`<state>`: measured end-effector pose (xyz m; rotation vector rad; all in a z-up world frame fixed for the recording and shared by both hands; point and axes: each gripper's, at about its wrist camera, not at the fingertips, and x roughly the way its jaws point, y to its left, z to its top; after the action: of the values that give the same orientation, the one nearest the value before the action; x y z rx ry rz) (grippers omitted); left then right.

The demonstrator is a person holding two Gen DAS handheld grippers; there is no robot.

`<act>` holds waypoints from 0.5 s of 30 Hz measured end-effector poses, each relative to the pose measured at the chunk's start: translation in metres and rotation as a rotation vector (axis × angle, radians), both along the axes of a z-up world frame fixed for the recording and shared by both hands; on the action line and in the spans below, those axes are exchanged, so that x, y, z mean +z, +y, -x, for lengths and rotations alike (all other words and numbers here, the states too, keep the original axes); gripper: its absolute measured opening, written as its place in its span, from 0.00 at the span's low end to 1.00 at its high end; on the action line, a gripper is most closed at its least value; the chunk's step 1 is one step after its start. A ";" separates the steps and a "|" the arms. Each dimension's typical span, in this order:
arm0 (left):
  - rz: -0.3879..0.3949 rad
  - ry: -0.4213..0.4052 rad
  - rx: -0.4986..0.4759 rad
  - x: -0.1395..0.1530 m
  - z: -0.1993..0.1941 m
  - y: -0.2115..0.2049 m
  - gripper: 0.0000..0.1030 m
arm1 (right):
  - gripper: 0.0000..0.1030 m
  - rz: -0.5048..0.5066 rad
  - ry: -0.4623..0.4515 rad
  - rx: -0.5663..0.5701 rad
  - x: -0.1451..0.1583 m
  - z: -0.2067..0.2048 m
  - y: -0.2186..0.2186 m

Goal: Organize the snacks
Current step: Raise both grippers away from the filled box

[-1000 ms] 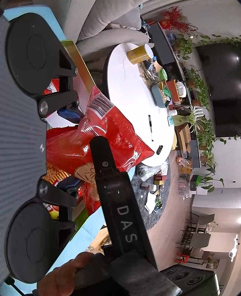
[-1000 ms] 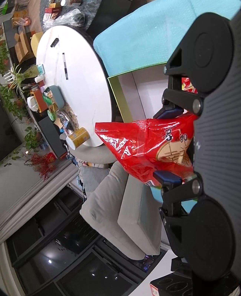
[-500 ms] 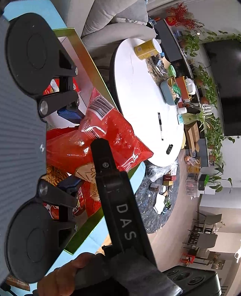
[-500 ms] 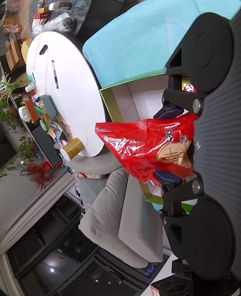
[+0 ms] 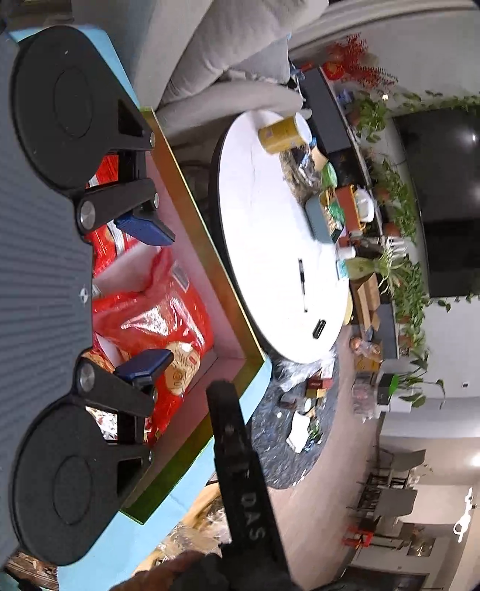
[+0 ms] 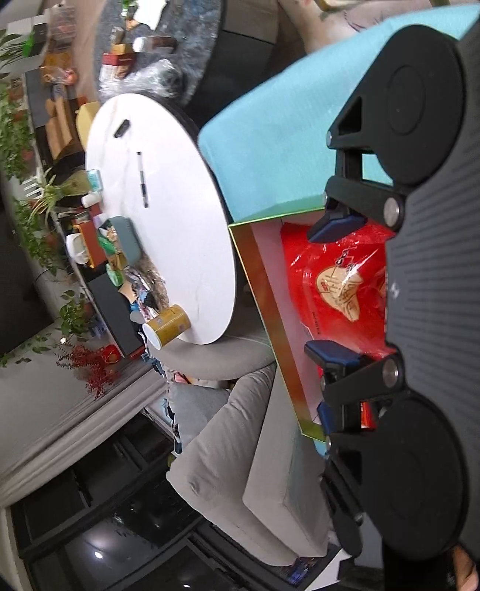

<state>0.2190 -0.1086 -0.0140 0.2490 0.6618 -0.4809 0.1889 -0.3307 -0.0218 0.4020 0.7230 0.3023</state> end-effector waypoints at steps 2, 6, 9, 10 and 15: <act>0.007 0.000 0.018 0.005 0.005 0.009 0.61 | 0.56 0.009 -0.008 0.008 0.003 0.005 0.002; 0.006 -0.007 0.051 0.013 0.018 0.024 0.62 | 0.56 0.025 -0.020 0.031 0.013 0.015 0.007; 0.016 -0.006 0.075 0.019 0.027 0.035 0.63 | 0.57 0.037 -0.031 0.049 0.021 0.026 0.010; 0.020 -0.006 0.081 0.021 0.032 0.040 0.64 | 0.57 0.038 -0.034 0.055 0.024 0.031 0.011; 0.037 -0.017 0.121 0.029 0.057 0.062 0.68 | 0.60 0.062 -0.052 0.089 0.033 0.058 0.019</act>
<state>0.1617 -0.0467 0.0147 0.1771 0.6465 -0.3738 0.1313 -0.3118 0.0117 0.3025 0.6984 0.3720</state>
